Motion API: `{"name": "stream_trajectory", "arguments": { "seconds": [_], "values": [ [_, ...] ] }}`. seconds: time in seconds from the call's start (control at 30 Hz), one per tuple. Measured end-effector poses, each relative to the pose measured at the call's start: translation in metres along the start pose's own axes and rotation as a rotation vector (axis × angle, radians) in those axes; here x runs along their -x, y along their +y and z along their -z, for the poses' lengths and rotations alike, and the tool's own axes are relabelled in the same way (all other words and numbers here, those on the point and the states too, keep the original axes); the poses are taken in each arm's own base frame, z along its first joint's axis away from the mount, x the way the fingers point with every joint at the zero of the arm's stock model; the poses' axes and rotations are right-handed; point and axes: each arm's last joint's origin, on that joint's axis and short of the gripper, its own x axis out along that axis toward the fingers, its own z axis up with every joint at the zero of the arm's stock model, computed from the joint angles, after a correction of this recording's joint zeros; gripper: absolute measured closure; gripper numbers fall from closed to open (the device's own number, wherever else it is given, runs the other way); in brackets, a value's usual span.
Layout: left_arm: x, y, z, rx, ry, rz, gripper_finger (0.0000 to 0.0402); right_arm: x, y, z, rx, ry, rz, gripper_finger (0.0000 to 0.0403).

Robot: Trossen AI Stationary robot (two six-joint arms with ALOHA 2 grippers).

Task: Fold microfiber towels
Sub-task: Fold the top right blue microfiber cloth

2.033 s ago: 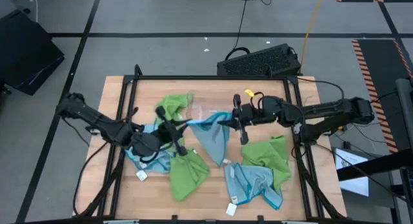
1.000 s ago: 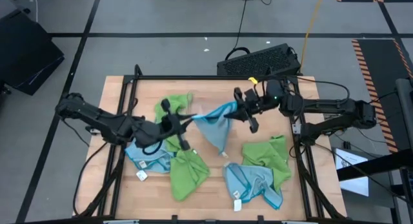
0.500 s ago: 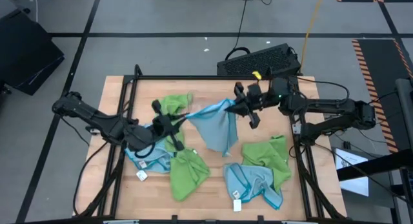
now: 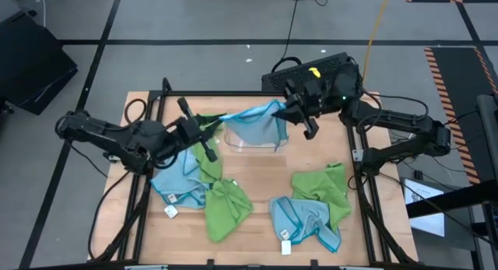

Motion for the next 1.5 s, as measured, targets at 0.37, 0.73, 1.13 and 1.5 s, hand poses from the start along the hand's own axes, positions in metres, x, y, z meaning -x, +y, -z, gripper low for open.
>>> {"name": "stream_trajectory", "arguments": {
  "seconds": [0.37, 0.73, 1.13, 1.5],
  "values": [
    [0.023, -0.046, 0.02, 0.076, 0.156, 0.386, 0.0397, 0.0, 0.015, 0.081, -0.146, 0.223, -0.121, 0.0399],
    [0.041, -0.09, 0.021, 0.05, 0.132, 0.53, 0.0397, -0.005, 0.052, 0.119, -0.149, 0.173, -0.243, 0.0399],
    [0.05, -0.142, 0.036, 0.085, 0.159, 0.718, 0.0396, -0.015, 0.102, 0.149, -0.106, 0.328, -0.215, 0.0399],
    [0.043, -0.205, 0.1, 0.138, 0.454, 0.657, 0.0396, 0.017, 0.123, 0.218, -0.157, 0.426, -0.039, 0.0399]
  ]
}}
